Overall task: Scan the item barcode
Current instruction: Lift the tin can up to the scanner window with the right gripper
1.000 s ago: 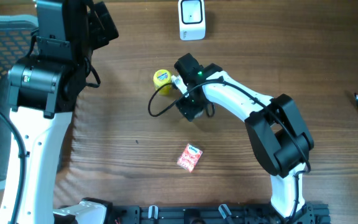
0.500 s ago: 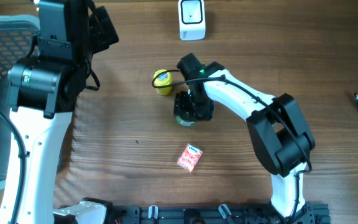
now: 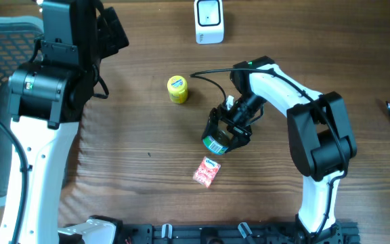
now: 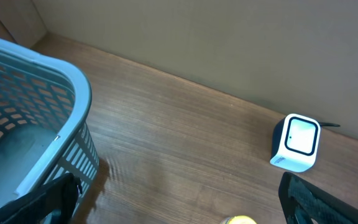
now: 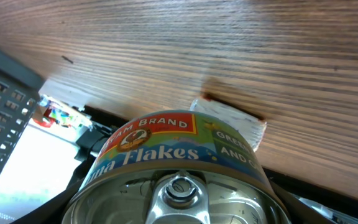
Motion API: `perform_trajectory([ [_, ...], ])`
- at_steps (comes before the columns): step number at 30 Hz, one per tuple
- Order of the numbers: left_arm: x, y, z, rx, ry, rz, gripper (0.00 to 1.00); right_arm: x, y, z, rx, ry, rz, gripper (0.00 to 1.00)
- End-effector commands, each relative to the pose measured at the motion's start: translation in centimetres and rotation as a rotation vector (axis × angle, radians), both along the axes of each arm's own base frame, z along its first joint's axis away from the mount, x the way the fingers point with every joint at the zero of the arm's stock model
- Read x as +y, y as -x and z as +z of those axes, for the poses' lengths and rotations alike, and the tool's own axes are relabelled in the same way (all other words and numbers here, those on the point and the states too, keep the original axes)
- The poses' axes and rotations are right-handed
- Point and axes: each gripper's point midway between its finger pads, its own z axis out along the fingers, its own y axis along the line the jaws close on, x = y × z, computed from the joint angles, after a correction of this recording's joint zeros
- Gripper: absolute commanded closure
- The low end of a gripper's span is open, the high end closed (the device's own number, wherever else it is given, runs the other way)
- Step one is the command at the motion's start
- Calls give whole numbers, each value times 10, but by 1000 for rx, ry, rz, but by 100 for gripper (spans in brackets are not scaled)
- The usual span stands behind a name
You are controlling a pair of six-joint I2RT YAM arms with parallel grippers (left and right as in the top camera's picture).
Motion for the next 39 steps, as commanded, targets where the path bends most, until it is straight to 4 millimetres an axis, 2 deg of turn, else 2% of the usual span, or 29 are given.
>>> perform_trajectory([
  [1, 4, -2, -2, 7, -18, 10, 0, 6, 2, 2, 13, -56, 3, 64],
  [5, 4, -4, -7, 14, -20, 10, 0, 9, -6, -1, -50, -88, 21, 64],
  [7, 3, -5, -11, 22, -21, 10, 0, 9, -33, -19, -242, -89, 83, 65],
  [9, 3, -6, -12, 24, -21, 10, 0, -1, -57, -32, -375, 6, 127, 65],
  [11, 3, -6, -12, 23, -18, 13, 0, -13, -91, -37, -535, 118, 174, 65],
  [13, 0, -6, -13, 26, -6, 0, 0, -12, -118, -31, -665, 128, 214, 65],
  [19, -3, -12, -29, 74, -7, -12, 0, -10, -223, 5, -1138, 242, 243, 64],
  [21, -4, -16, -38, 99, -15, -10, 0, -2, -244, 17, -1267, 218, 278, 64],
  [22, -2, -19, -43, 111, -28, 3, 0, 3, -264, 30, -1390, 211, 307, 64],
  [24, 0, -23, -48, 124, -41, 14, 0, -2, -292, 49, -1524, 288, 271, 65],
  [26, 3, -24, -50, 129, -60, 34, 0, 1, -315, 73, -1670, 314, 258, 64],
  [29, 26, -20, -41, 109, -152, 143, 0, 9, -336, 101, -1848, 311, 263, 64],
  [30, 30, -18, -40, 109, -170, 161, 0, 11, -342, 104, -1889, 312, 270, 65],
  [35, 31, -17, -41, 118, -176, 165, 0, 14, -372, 82, -2023, 374, 237, 69],
  [39, 32, -17, -41, 118, -177, 165, 0, 19, -385, 67, -2107, 371, 202, 70],
])
